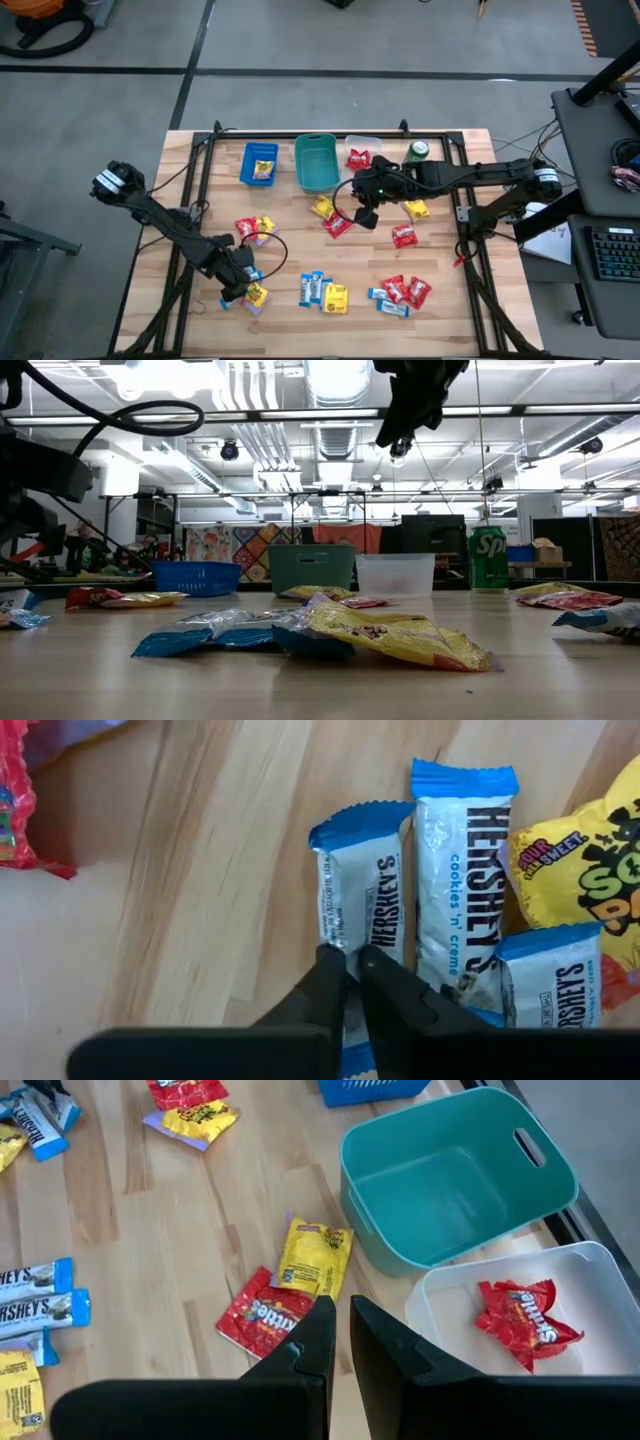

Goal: Sort candy
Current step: Put the white chocolate bar into the green bin

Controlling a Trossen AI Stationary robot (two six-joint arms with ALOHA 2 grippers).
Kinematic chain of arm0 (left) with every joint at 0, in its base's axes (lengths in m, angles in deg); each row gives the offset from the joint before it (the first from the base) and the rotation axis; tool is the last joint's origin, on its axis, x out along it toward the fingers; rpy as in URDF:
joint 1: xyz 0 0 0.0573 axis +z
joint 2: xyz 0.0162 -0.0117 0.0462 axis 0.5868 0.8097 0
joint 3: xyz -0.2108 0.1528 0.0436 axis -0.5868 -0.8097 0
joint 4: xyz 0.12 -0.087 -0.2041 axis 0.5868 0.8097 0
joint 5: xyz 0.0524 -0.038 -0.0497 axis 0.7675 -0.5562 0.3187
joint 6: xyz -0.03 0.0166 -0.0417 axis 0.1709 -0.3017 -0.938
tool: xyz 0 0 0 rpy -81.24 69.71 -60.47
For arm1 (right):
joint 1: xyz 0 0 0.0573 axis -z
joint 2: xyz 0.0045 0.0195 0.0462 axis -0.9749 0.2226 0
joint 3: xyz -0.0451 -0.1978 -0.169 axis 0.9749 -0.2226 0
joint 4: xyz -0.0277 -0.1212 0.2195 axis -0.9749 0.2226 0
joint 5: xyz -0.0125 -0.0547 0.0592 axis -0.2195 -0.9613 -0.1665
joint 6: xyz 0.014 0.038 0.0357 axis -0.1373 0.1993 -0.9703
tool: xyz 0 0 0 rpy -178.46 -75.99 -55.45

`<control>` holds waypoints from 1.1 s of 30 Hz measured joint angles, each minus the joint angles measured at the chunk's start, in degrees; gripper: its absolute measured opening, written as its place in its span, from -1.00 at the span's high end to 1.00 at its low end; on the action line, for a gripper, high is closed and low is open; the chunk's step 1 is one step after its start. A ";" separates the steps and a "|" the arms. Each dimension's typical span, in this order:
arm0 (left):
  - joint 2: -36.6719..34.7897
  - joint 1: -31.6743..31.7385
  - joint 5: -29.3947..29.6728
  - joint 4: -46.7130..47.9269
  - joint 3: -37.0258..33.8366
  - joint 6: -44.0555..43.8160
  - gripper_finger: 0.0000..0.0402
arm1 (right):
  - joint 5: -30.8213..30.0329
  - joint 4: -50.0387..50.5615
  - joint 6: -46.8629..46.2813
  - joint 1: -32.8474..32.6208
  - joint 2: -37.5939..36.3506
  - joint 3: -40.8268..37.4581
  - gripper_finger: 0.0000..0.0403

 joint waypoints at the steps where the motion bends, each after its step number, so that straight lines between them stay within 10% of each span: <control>1: -0.04 -0.01 0.00 0.01 0.01 -0.01 0.96 | 0.00 0.01 0.28 0.00 0.00 -0.07 0.86; 22: -10.47 1.84 17.32 6.75 8.28 4.54 1.00 | -0.02 2.64 -0.99 -1.57 -0.94 -2.27 0.86; 33: -13.07 25.70 24.96 -10.25 10.14 36.05 1.00 | -0.55 -4.33 -0.76 -3.53 -7.67 -13.83 0.86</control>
